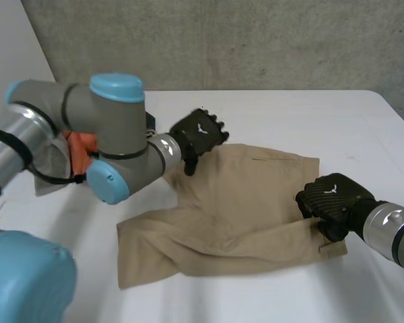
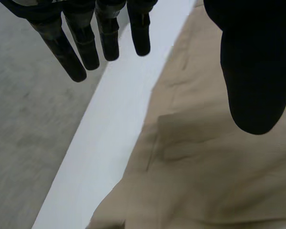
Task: Fold the laundry.
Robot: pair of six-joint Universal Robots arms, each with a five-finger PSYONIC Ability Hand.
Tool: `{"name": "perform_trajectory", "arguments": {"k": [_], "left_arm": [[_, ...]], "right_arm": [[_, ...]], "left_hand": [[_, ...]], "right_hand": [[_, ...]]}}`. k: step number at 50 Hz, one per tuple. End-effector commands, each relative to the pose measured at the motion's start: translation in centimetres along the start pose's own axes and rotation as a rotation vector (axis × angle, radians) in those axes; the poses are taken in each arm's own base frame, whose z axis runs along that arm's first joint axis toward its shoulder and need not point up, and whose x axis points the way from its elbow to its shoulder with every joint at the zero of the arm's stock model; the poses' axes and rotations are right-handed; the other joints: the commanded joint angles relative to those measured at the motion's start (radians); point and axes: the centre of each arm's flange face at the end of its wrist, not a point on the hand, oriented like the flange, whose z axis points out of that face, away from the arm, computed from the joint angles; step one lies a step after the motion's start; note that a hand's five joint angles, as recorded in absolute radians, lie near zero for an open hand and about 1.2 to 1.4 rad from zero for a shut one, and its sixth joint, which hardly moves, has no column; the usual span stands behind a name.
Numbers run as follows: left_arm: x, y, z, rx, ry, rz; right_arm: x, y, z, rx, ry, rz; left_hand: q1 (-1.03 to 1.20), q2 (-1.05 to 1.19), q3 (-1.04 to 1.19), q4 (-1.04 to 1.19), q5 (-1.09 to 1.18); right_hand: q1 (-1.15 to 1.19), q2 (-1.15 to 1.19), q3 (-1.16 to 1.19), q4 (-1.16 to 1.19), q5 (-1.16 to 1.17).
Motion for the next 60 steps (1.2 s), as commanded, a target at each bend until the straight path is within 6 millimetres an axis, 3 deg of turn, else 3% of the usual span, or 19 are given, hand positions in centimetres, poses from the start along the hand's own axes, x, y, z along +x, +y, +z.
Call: {"name": "perform_trajectory", "arguments": {"k": [1,6,13,15,16,17,26,32,40,42,43,45,49,53,60], "left_arm": [[1.7,2.6,2.5,0.039,0.066,0.152],[1.9,4.2,3.1,0.004,0.059,0.236],[2.6,4.9,3.4,0.009,0.086,0.289],[2.5,4.9,3.5,0.009,0.081,0.295],[2.2,4.8,3.5,0.009,0.067,0.3],[2.1,4.6,3.5,0.01,0.059,0.303],[1.2,3.6,2.0,-0.1,-0.006,0.316],[-0.3,4.1,0.2,-0.169,-0.069,0.278],[-0.7,4.5,-2.5,-0.269,-0.106,0.173],[-0.9,3.9,-2.4,-0.214,-0.121,0.148],[-1.1,3.1,-2.0,-0.142,-0.129,0.121],[-1.3,2.2,-1.6,-0.067,-0.133,0.096],[-1.3,-0.3,-0.5,0.092,-0.106,0.069],[0.9,-1.1,0.5,0.112,0.007,0.053],[3.6,1.4,2.5,0.052,0.123,0.166]], "right_arm": [[-0.1,0.3,0.1,-0.001,0.002,0.0],[0.3,0.3,0.2,0.001,0.013,0.005],[0.9,0.4,0.3,0.009,0.023,0.012],[1.0,0.4,0.3,0.009,0.026,0.013],[1.1,0.5,0.3,0.01,0.028,0.015],[1.1,0.5,0.3,0.011,0.026,0.015],[0.8,0.5,0.2,0.009,0.014,0.016],[0.3,0.3,0.1,0.01,-0.002,0.01],[-0.3,0.2,-0.2,0.003,-0.025,0.008],[-0.3,0.0,-0.3,0.009,-0.022,0.002],[-0.3,0.0,-0.3,0.009,-0.022,0.004],[-0.4,0.0,-0.3,0.01,-0.026,0.003],[-0.4,0.0,-0.3,0.011,-0.023,0.002],[-0.1,0.1,-0.3,0.009,-0.016,0.006],[0.5,0.2,-0.1,0.014,0.0,0.011]], "left_hand": [[0.107,0.114,0.117,0.115,0.112],[0.189,0.196,0.199,0.197,0.194],[0.491,0.498,0.501,0.499,0.496],[0.684,0.691,0.695,0.692,0.689],[0.976,0.983,0.986,0.984,0.981],[1.095,1.102,1.105,1.103,1.1],[1.096,1.103,1.106,1.104,1.101],[1.096,1.103,1.106,1.104,1.101],[1.096,1.103,1.106,1.104,1.101],[0.963,0.97,0.973,0.971,0.968],[0.572,0.579,0.582,0.58,0.577],[0.331,0.338,0.341,0.339,0.336],[0.312,0.319,0.323,0.321,0.317],[0.312,0.319,0.323,0.321,0.317],[0.468,0.475,0.478,0.476,0.473]], "right_hand": [[0.28,0.216,0.198,0.197,0.198],[0.28,0.216,0.198,0.197,0.198],[0.28,0.216,0.198,0.197,0.198],[0.28,0.216,0.198,0.197,0.198],[0.28,0.216,0.198,0.197,0.198],[0.28,0.216,0.198,0.197,0.198],[0.28,0.216,0.198,0.197,0.198],[0.28,0.216,0.198,0.197,0.198],[0.28,0.216,0.198,0.197,0.198],[0.28,0.216,0.198,0.197,0.198],[0.28,0.216,0.198,0.197,0.198],[0.28,0.216,0.198,0.197,0.198],[0.28,0.216,0.198,0.197,0.198],[0.28,0.216,0.198,0.197,0.198],[0.28,0.216,0.198,0.197,0.198]]}}
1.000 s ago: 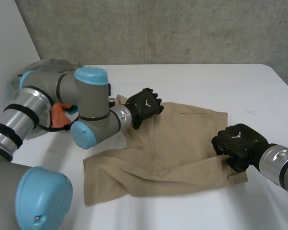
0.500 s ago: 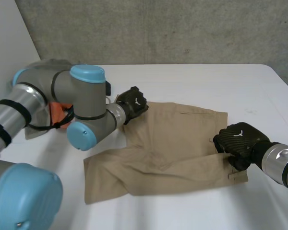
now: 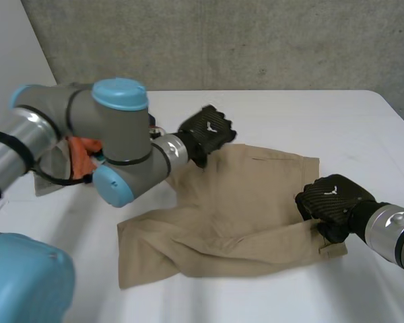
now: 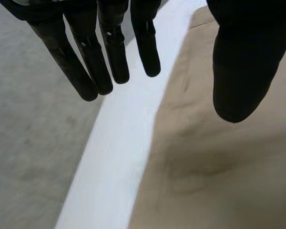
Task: Fold the laundry.
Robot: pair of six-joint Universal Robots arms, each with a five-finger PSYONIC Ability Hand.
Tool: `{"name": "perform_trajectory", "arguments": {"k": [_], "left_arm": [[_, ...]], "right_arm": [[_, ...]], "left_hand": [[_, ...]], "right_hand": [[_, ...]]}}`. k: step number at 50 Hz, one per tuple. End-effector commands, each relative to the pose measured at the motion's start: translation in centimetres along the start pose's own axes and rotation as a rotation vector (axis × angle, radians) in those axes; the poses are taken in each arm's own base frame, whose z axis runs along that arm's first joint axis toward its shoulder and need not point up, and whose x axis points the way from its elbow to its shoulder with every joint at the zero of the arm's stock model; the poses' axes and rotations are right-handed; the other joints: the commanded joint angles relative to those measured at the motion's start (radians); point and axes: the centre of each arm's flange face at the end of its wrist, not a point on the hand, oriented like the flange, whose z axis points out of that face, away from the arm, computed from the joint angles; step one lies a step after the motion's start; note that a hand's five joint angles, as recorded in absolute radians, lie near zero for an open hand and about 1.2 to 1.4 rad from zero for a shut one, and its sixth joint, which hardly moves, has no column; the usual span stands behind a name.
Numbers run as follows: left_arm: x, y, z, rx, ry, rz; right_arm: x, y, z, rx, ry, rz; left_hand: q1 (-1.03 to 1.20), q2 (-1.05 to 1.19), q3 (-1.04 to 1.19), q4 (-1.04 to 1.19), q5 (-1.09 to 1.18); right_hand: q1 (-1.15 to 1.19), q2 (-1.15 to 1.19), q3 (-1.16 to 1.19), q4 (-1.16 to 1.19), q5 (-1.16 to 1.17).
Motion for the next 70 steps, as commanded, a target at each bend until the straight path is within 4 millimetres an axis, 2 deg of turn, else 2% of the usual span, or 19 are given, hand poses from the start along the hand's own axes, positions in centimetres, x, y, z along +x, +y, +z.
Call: {"name": "perform_trajectory", "arguments": {"k": [1,10,15,22,27,29,31,33,39,45,50,56,61,66,70], "left_arm": [[2.6,2.5,1.6,-0.06,0.11,0.123],[2.5,5.1,2.5,-0.09,0.088,0.223],[2.6,5.8,2.7,-0.088,0.083,0.23],[2.6,5.8,2.9,-0.075,0.078,0.25],[2.9,6.3,2.9,-0.079,0.092,0.331],[3.0,6.4,3.0,-0.077,0.093,0.346],[2.8,6.4,3.0,-0.078,0.084,0.353],[2.8,6.3,3.1,-0.075,0.076,0.354],[1.3,5.7,3.2,-0.104,-0.029,0.345],[-1.3,4.5,1.6,-0.176,-0.105,0.281],[-2.9,3.9,-1.1,-0.273,-0.143,0.144],[-3.1,4.1,-4.3,-0.428,-0.179,0.021],[-2.9,5.6,-6.5,-0.621,-0.259,-0.047],[-1.4,6.6,-6.9,-0.688,-0.228,-0.112],[-1.1,7.4,-6.6,-0.71,-0.231,-0.162]], "right_arm": [[0.5,0.1,0.2,0.005,0.012,0.005],[0.7,0.3,0.5,0.007,0.008,0.008],[0.6,0.5,0.6,0.002,0.0,0.011],[0.6,0.5,0.6,0.002,0.0,0.011],[0.6,0.5,0.7,0.001,-0.001,0.011],[0.6,0.5,0.7,0.001,-0.001,0.011],[0.6,0.5,0.7,0.001,-0.001,0.011],[0.6,0.6,0.7,0.001,0.001,0.012],[0.7,0.4,0.6,0.005,0.004,0.01],[0.8,0.3,0.5,0.008,0.006,0.014],[0.8,0.1,0.3,0.019,0.003,0.017],[0.4,-0.1,-0.1,0.018,-0.023,0.032],[-0.2,-0.3,-0.4,0.012,-0.053,0.035],[-0.7,-0.4,-0.5,0.008,-0.069,0.033],[-1.0,-0.4,-0.6,0.002,-0.08,0.028]], "left_hand": [[0.215,0.21,0.204,0.211,0.214],[0.183,0.178,0.172,0.179,0.182],[0.074,0.07,0.064,0.071,0.074],[0.074,0.069,0.063,0.071,0.074],[0.1,0.096,0.09,0.097,0.1],[0.205,0.201,0.195,0.202,0.205],[0.618,0.614,0.608,0.615,0.618],[0.83,0.826,0.82,0.827,0.83],[0.831,0.826,0.82,0.828,0.831],[0.831,0.826,0.82,0.828,0.831],[0.831,0.826,0.82,0.828,0.831],[0.831,0.826,0.82,0.828,0.831],[0.831,0.826,0.82,0.828,0.831],[0.831,0.826,0.82,0.828,0.831],[0.831,0.826,0.82,0.828,0.831]], "right_hand": [[0.28,0.216,0.198,0.197,0.198],[0.28,0.216,0.198,0.197,0.198],[0.28,0.216,0.198,0.197,0.198],[0.28,0.216,0.198,0.197,0.198],[0.28,0.216,0.198,0.197,0.198],[0.28,0.216,0.198,0.197,0.198],[0.28,0.216,0.198,0.197,0.198],[0.28,0.216,0.198,0.197,0.198],[0.28,0.216,0.198,0.197,0.198],[0.28,0.216,0.198,0.197,0.198],[0.28,0.216,0.198,0.197,0.198],[0.28,0.216,0.198,0.197,0.198],[0.28,0.216,0.198,0.197,0.198],[0.28,0.216,0.198,0.197,0.198],[0.28,0.216,0.198,0.197,0.198]]}}
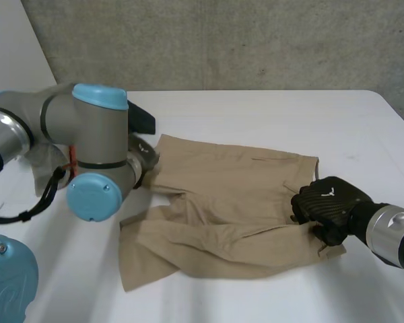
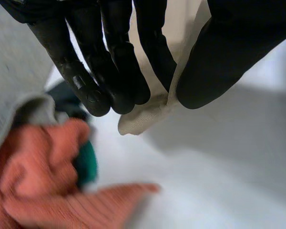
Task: Fold the laundry.
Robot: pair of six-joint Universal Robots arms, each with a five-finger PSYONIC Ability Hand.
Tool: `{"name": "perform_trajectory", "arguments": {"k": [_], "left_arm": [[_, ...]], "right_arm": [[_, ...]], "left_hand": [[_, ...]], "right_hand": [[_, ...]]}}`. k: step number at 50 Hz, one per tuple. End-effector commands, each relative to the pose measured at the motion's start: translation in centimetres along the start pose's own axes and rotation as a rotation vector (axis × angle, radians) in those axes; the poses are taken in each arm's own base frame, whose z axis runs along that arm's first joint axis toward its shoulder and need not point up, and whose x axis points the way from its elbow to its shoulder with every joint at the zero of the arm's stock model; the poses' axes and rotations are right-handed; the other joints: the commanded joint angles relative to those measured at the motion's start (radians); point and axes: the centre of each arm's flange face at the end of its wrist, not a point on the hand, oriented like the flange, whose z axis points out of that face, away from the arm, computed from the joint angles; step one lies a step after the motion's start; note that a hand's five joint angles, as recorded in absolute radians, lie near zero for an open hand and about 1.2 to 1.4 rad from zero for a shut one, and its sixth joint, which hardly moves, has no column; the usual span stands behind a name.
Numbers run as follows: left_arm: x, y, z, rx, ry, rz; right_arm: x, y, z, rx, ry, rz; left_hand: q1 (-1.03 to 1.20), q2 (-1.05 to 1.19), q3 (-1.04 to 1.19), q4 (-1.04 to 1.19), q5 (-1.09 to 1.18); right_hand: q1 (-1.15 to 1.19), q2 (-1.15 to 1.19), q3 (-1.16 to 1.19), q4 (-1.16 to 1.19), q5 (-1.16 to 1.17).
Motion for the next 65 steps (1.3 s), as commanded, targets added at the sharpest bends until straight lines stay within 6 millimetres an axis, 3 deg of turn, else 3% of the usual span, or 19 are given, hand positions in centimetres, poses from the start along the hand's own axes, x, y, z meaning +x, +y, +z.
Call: {"name": "perform_trajectory", "arguments": {"k": [1,4,5,6,11,18,23,26,31,37,38,39,41,45,49,50,55,59,65], "left_arm": [[1.1,1.0,0.7,-0.068,0.034,-0.071],[0.7,0.5,0.2,-0.069,0.037,-0.121],[0.5,0.3,0.0,-0.064,0.035,-0.135],[0.1,-0.4,-0.8,-0.052,0.024,-0.173],[-2.1,-1.6,-3.2,-0.019,-0.038,-0.298],[-4.5,-0.9,-8.3,0.001,-0.036,-0.411],[-2.1,1.0,-13.0,0.01,0.124,-0.398],[-0.5,2.1,-14.3,0.004,0.193,-0.386],[3.2,4.0,-13.1,0.002,0.267,-0.358],[4.7,4.8,-11.2,-0.022,0.24,-0.337],[4.8,4.8,-11.0,-0.024,0.235,-0.334],[4.8,4.7,-10.9,-0.028,0.226,-0.329],[4.7,4.7,-10.9,-0.033,0.215,-0.327],[4.3,4.9,-11.7,-0.067,0.185,-0.323],[3.9,4.5,-14.9,-0.046,0.19,-0.308],[4.1,4.5,-16.3,-0.034,0.218,-0.296],[6.7,5.6,-19.4,-0.092,0.378,-0.205],[7.3,5.7,-18.9,-0.145,0.409,-0.178],[4.1,2.7,-15.3,-0.087,0.265,-0.218]], "right_arm": [[-0.6,-0.1,-0.2,-0.007,-0.02,-0.007],[-0.7,-0.2,-0.4,-0.006,-0.023,-0.009],[-0.7,-0.2,-0.4,-0.006,-0.023,-0.009],[-0.8,-0.3,-0.5,-0.004,-0.022,-0.011],[-0.8,-0.6,-0.6,0.006,-0.02,-0.011],[-0.8,-0.9,-0.4,0.014,-0.017,0.009],[0.0,-1.0,0.1,0.013,0.017,0.076],[0.3,-1.0,0.2,0.008,0.035,0.099],[0.6,-1.2,0.1,0.009,0.052,0.114],[0.9,-1.3,-0.2,0.012,0.063,0.117],[1.0,-1.3,-0.2,0.013,0.067,0.119],[1.0,-1.3,-0.3,0.012,0.069,0.12],[1.3,-1.3,-0.4,0.009,0.075,0.123],[1.8,-1.4,-0.9,-0.003,0.082,0.118],[1.4,-0.5,-2.1,-0.109,-0.001,0.069],[1.4,0.0,-2.8,-0.167,-0.056,0.03],[0.7,0.4,-4.9,-0.247,-0.252,-0.105],[0.7,0.5,-4.0,-0.255,-0.265,-0.082],[1.6,0.9,-0.7,-0.213,-0.18,-0.033]], "left_hand": [[0.225,0.202,0.209,0.202,0.23],[0.173,0.15,0.157,0.15,0.178],[0.018,-0.005,0.002,-0.004,0.023],[-0.373,-0.396,-0.389,-0.395,-0.368],[-0.997,-1.02,-1.013,-1.019,-0.992],[-0.981,-1.005,-0.998,-1.004,-0.976],[-0.885,-0.908,-0.901,-0.907,-0.88],[-0.87,-0.893,-0.886,-0.892,-0.865],[-0.794,-0.817,-0.81,-0.816,-0.789],[-0.559,-0.582,-0.576,-0.582,-0.554],[-0.471,-0.495,-0.488,-0.494,-0.466],[-0.145,-0.168,-0.161,-0.168,-0.14],[0.224,0.2,0.207,0.201,0.229],[0.225,0.202,0.209,0.202,0.23],[0.225,0.202,0.209,0.202,0.23],[0.225,0.202,0.209,0.202,0.23],[0.225,0.202,0.209,0.202,0.23],[0.225,0.202,0.209,0.202,0.23],[0.225,0.202,0.209,0.202,0.23]], "right_hand": [[0.28,0.216,0.198,0.197,0.198],[0.28,0.216,0.198,0.197,0.198],[0.28,0.216,0.198,0.197,0.198],[0.28,0.216,0.198,0.197,0.198],[0.28,0.216,0.198,0.197,0.198],[0.28,0.216,0.198,0.197,0.198],[0.28,0.216,0.198,0.197,0.198],[0.28,0.216,0.198,0.197,0.198],[0.28,0.216,0.198,0.197,0.198],[0.28,0.216,0.198,0.197,0.198],[0.28,0.216,0.198,0.197,0.198],[0.28,0.216,0.198,0.197,0.198],[0.28,0.216,0.198,0.197,0.198],[0.28,0.216,0.198,0.197,0.198],[0.28,0.216,0.198,0.197,0.198],[0.28,0.216,0.198,0.197,0.198],[0.28,0.216,0.198,0.197,0.198],[0.28,0.216,0.198,0.197,0.198],[0.28,0.216,0.198,0.197,0.198]]}}
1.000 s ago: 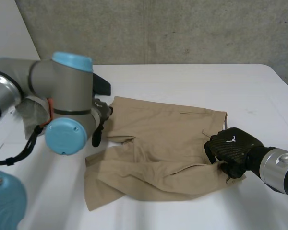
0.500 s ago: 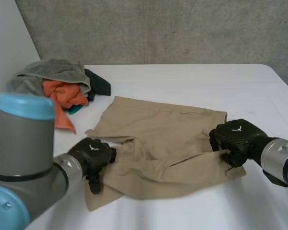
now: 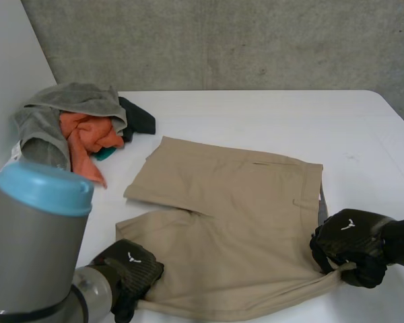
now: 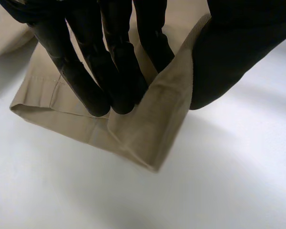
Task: Fold the laundry.
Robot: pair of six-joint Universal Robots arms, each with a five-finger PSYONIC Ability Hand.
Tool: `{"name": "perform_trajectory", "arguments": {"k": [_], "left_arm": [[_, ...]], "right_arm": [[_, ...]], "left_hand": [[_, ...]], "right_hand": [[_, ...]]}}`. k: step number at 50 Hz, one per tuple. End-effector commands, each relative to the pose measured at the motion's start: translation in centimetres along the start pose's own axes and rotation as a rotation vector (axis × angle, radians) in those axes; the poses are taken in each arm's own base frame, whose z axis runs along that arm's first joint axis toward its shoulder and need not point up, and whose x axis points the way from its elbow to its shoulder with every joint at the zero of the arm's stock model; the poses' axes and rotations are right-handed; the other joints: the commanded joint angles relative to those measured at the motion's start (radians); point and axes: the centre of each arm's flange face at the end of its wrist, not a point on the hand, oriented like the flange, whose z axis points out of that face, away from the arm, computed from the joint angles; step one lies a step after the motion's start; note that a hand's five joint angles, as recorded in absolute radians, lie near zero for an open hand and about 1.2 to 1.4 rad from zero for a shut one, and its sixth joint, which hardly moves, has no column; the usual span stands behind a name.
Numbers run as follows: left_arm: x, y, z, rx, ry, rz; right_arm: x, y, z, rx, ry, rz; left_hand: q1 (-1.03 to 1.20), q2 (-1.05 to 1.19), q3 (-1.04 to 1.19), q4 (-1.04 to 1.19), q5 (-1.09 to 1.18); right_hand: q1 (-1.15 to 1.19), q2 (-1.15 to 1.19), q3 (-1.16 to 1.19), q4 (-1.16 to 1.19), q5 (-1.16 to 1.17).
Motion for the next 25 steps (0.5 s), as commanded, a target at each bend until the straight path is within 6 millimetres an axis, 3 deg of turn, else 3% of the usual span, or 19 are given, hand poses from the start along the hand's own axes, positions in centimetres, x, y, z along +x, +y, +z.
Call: {"name": "perform_trajectory", "arguments": {"k": [1,7,12,19,21,22,23,24,25], "left_arm": [[-3.5,-4.2,2.2,0.072,-0.127,-0.031],[-7.6,-9.3,5.0,0.229,-0.253,-0.054],[-10.3,-13.1,8.9,0.352,-0.359,0.01],[-11.1,-15.5,15.0,0.459,-0.478,0.149],[-10.7,-16.0,15.9,0.484,-0.485,0.176],[-10.5,-16.2,16.2,0.496,-0.489,0.188],[-9.9,-16.4,16.7,0.519,-0.484,0.207],[-9.5,-16.6,16.8,0.533,-0.481,0.219],[-9.2,-17.0,16.8,0.554,-0.478,0.226]], "right_arm": [[1.9,-0.6,3.2,0.06,0.101,0.056],[5.3,-2.2,5.1,0.179,0.319,0.12],[8.2,-3.9,7.6,0.34,0.505,0.119],[11.5,-5.2,11.4,0.488,0.752,0.018],[11.8,-5.2,12.3,0.49,0.781,-0.004],[11.9,-5.2,12.9,0.483,0.79,-0.014],[11.8,-5.0,13.8,0.456,0.796,-0.024],[11.6,-4.8,14.2,0.436,0.796,-0.027],[11.5,-4.6,14.4,0.414,0.798,-0.027]], "left_hand": [[0.225,0.201,0.208,0.202,0.238],[0.225,0.201,0.208,0.202,0.238],[0.225,0.201,0.208,0.202,0.238],[0.225,0.201,0.208,0.202,0.238],[0.225,0.201,0.208,0.202,0.238],[0.133,0.108,0.115,0.11,0.145],[-0.668,-0.692,-0.685,-0.691,-0.655],[-0.997,-1.021,-1.014,-1.019,-0.984],[-0.997,-1.021,-1.014,-1.019,-0.984]], "right_hand": [[0.28,0.216,0.198,0.197,0.198],[0.28,0.216,0.198,0.197,0.198],[0.28,0.216,0.198,0.197,0.198],[0.28,0.216,0.198,0.197,0.198],[0.28,0.216,0.198,0.197,0.198],[0.027,-0.037,-0.055,-0.056,-0.055],[-0.941,-1.006,-1.023,-1.024,-1.024],[-0.941,-1.006,-1.023,-1.024,-1.024],[-0.894,-0.958,-0.975,-0.977,-0.976]]}}
